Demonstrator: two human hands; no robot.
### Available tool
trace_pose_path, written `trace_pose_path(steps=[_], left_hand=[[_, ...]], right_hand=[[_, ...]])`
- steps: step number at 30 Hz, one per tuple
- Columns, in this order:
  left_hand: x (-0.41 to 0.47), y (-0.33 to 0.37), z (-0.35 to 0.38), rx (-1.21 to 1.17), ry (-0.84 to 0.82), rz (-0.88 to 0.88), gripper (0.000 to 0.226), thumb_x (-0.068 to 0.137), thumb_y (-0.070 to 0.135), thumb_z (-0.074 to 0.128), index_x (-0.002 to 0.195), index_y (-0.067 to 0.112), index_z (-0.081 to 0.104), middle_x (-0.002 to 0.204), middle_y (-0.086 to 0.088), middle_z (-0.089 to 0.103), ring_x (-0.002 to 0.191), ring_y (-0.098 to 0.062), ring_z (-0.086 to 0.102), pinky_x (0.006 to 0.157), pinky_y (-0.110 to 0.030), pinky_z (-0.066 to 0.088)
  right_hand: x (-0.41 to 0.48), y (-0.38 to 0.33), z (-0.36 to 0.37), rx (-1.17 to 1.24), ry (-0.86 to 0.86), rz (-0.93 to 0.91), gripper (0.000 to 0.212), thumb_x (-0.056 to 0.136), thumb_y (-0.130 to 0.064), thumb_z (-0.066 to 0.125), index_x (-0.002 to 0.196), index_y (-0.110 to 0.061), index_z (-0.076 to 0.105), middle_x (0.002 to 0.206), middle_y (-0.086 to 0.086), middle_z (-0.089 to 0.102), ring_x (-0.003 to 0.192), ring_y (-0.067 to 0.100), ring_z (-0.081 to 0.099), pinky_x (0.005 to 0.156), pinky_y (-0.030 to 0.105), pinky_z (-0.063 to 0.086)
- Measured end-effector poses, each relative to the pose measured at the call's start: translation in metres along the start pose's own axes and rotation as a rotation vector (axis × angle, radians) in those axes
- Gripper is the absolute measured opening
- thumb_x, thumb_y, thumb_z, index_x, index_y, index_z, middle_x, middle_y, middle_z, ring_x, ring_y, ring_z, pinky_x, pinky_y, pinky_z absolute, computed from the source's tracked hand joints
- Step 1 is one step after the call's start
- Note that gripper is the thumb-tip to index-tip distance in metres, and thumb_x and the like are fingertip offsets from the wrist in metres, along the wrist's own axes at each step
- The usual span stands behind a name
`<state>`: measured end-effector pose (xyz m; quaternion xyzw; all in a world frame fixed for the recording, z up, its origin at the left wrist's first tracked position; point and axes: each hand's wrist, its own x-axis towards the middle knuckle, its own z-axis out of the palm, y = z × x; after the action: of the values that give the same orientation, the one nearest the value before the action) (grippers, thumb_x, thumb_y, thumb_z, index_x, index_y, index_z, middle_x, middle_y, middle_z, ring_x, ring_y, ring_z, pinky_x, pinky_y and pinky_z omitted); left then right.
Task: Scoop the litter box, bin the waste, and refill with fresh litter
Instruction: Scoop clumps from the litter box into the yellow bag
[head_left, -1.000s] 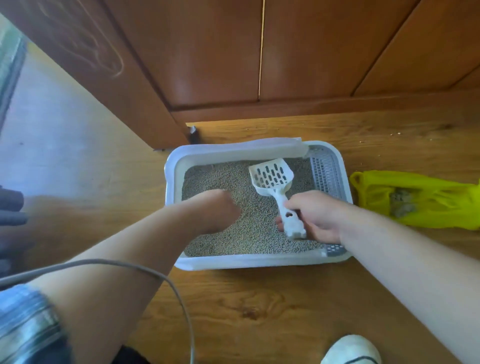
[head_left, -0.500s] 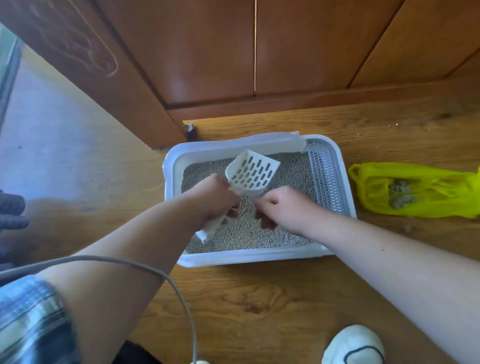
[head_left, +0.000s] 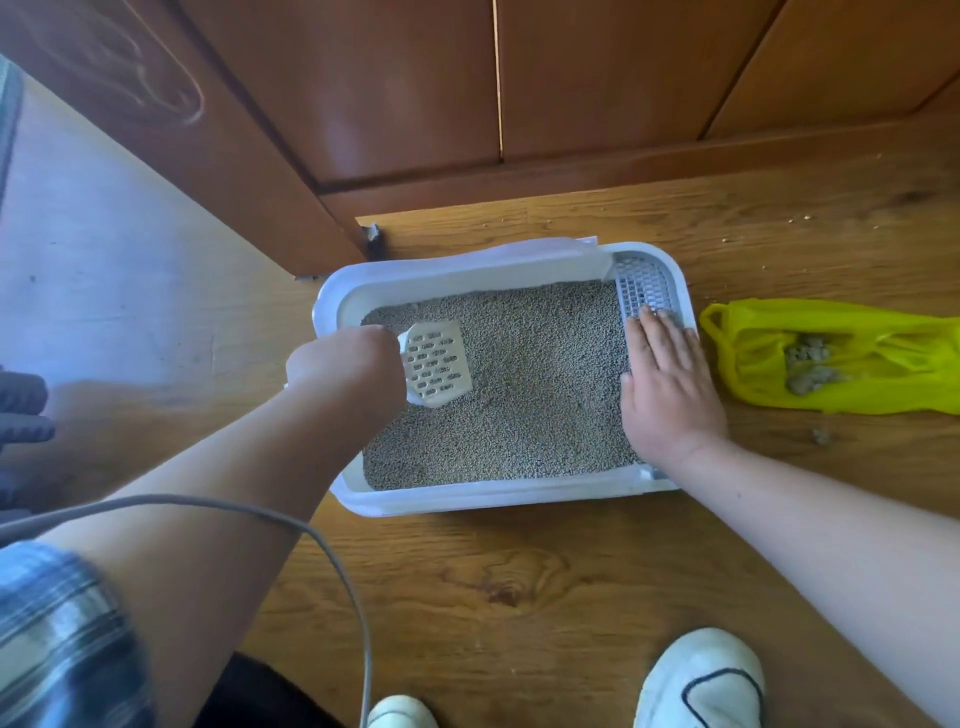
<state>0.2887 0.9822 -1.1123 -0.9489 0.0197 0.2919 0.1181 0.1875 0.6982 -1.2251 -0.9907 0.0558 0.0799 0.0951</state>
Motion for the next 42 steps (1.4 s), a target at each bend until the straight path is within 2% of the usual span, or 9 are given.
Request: trace_pose_path(steps=[3, 8, 12, 17, 24, 28, 33, 38, 42], left_hand=[[0.002, 0.009, 0.013, 0.014, -0.034, -0.003, 0.044, 0.082, 0.010, 0.053, 0.122, 0.028, 0.060, 0.101, 0.003, 0.066, 0.091, -0.025, 0.065, 0.068, -0.030, 0.044], [0.018, 0.021, 0.033, -0.031, -0.044, 0.060, 0.027, 0.086, 0.016, 0.054, 0.105, 0.029, 0.067, 0.080, 0.004, 0.063, 0.067, -0.021, 0.062, 0.052, -0.024, 0.042], [0.029, 0.044, 0.037, -0.018, -0.029, 0.146, 0.018, 0.090, 0.017, 0.054, 0.095, 0.027, 0.069, 0.074, 0.004, 0.065, 0.064, -0.020, 0.065, 0.059, -0.030, 0.056], [0.046, 0.090, 0.029, -0.017, -0.035, 0.310, 0.020, 0.097, 0.022, 0.053, 0.101, 0.035, 0.067, 0.077, 0.007, 0.066, 0.066, -0.016, 0.066, 0.063, -0.032, 0.060], [0.055, 0.145, 0.032, -0.063, -0.017, 0.433, 0.022, 0.098, 0.023, 0.050, 0.104, 0.038, 0.066, 0.076, 0.010, 0.063, 0.064, -0.012, 0.063, 0.046, -0.022, 0.044], [0.045, 0.145, 0.051, -0.249, -0.010, 0.455, 0.020, 0.099, 0.025, 0.050, 0.106, 0.036, 0.066, 0.080, 0.009, 0.065, 0.066, -0.013, 0.062, 0.050, -0.026, 0.048], [0.034, 0.113, 0.068, -0.531, -0.166, 0.525, 0.023, 0.098, 0.029, 0.055, 0.118, 0.035, 0.066, 0.079, 0.009, 0.067, 0.053, -0.008, 0.053, 0.047, -0.023, 0.041], [0.036, 0.065, 0.070, -0.482, -0.164, 0.480, 0.031, 0.097, 0.031, 0.056, 0.125, 0.042, 0.061, 0.088, 0.010, 0.069, 0.064, -0.010, 0.061, 0.054, -0.027, 0.049], [0.028, 0.036, 0.073, -0.436, -0.121, 0.465, 0.043, 0.098, 0.037, 0.055, 0.140, 0.037, 0.050, 0.125, 0.008, 0.066, 0.098, -0.015, 0.065, 0.082, -0.032, 0.054]], right_hand=[[0.000, 0.002, 0.002, 0.031, 0.042, -0.007, 0.062, 0.095, -0.025, 0.029, 0.154, -0.006, 0.030, 0.163, 0.012, 0.024, 0.152, 0.028, 0.017, 0.125, 0.041, 0.005], [0.001, 0.003, 0.002, 0.065, 0.051, -0.015, 0.062, 0.093, -0.018, 0.032, 0.153, -0.006, 0.033, 0.162, 0.012, 0.028, 0.151, 0.029, 0.021, 0.125, 0.044, 0.012], [0.001, 0.004, 0.003, 0.075, 0.056, -0.017, 0.062, 0.091, -0.011, 0.038, 0.153, -0.005, 0.034, 0.162, 0.013, 0.028, 0.151, 0.030, 0.021, 0.125, 0.045, 0.012], [0.000, 0.005, 0.003, 0.082, 0.049, -0.017, 0.066, 0.089, -0.010, 0.036, 0.155, -0.006, 0.030, 0.163, 0.011, 0.024, 0.152, 0.028, 0.016, 0.125, 0.045, 0.010], [-0.001, 0.007, 0.005, 0.102, 0.043, -0.023, 0.070, 0.090, -0.005, 0.043, 0.157, -0.009, 0.022, 0.166, 0.007, 0.015, 0.154, 0.023, 0.005, 0.125, 0.042, 0.004], [0.001, 0.004, 0.005, 0.116, 0.060, -0.022, 0.068, 0.088, -0.006, 0.040, 0.155, -0.007, 0.028, 0.164, 0.010, 0.023, 0.153, 0.026, 0.015, 0.125, 0.042, 0.008], [0.001, 0.001, 0.002, 0.126, 0.076, 0.029, 0.065, 0.095, -0.003, 0.039, 0.157, -0.010, 0.021, 0.165, 0.007, 0.021, 0.153, 0.021, 0.014, 0.124, 0.032, 0.000], [0.000, 0.000, 0.000, 0.103, 0.061, 0.014, 0.066, 0.096, -0.005, 0.039, 0.158, -0.010, 0.018, 0.166, 0.007, 0.018, 0.153, 0.021, 0.011, 0.124, 0.032, -0.001], [0.000, 0.000, 0.000, 0.075, 0.054, 0.028, 0.064, 0.097, -0.007, 0.039, 0.158, -0.011, 0.019, 0.165, 0.007, 0.019, 0.153, 0.021, 0.012, 0.124, 0.033, -0.001]])
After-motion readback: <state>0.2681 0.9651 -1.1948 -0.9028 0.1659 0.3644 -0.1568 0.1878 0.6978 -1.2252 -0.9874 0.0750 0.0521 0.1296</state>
